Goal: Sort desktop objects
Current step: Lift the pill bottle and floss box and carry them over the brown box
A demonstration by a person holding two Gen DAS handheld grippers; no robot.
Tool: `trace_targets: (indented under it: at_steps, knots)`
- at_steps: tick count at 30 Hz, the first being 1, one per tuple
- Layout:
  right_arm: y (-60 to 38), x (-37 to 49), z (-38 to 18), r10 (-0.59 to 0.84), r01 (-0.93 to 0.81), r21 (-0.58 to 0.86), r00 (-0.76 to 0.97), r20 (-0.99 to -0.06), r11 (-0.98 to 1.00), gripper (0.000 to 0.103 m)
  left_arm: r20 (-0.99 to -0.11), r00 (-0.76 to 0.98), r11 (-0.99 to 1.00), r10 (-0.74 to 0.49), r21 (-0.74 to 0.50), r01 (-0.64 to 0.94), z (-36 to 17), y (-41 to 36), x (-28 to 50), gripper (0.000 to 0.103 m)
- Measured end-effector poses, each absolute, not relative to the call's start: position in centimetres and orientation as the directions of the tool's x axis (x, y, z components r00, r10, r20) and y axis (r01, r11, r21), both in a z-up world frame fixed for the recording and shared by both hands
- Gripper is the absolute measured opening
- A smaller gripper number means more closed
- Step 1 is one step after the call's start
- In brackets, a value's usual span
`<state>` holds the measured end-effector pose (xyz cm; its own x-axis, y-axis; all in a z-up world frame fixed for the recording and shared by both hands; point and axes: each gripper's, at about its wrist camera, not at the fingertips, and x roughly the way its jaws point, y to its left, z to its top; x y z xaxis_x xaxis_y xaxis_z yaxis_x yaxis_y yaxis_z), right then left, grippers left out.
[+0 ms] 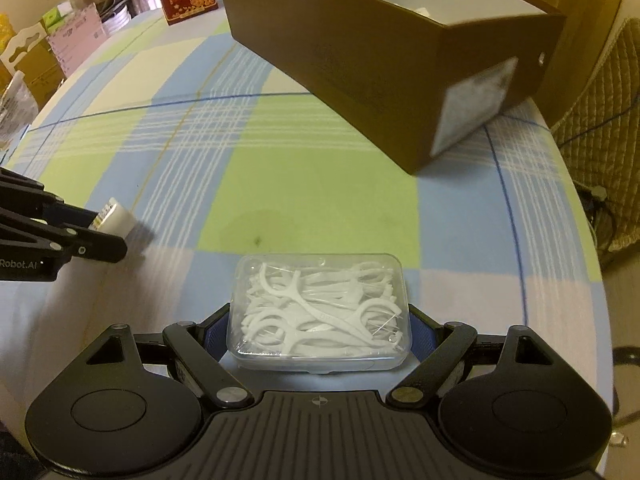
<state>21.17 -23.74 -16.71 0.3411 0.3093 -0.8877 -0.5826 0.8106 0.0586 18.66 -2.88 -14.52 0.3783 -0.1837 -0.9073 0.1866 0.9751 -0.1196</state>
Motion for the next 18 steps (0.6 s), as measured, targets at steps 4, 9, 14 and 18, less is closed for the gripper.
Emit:
trace_targets:
  at_steps: [4,9,14,18]
  knots:
    - [-25.5,21.1,-16.1,0.318,-0.590,0.064,0.339,-0.885,0.805,0.083,-0.901,0.393,0.975,-0.182,-0.114,0.188,-13.8,-4.7,18.4,0.022]
    - [-27.4,21.4,-15.0,0.340,-0.611,0.071,0.337,-0.878,0.789,0.083,-0.887,0.420,0.976,-0.189,-0.124,0.177,-12.9,-6.9,18.3,0.022]
    - [-29.4,22.0,-13.8,0.381,-0.641,0.098,0.321,-0.867,0.762,0.083,-0.873,0.450,0.979,-0.189,-0.132,0.156,-12.3,-9.0,17.7,0.022]
    - [-30.9,22.3,-12.3,0.431,-0.668,0.136,0.299,-0.852,0.732,0.083,-0.859,0.473,0.980,-0.196,-0.152,0.131,-11.5,-10.3,17.1,0.022]
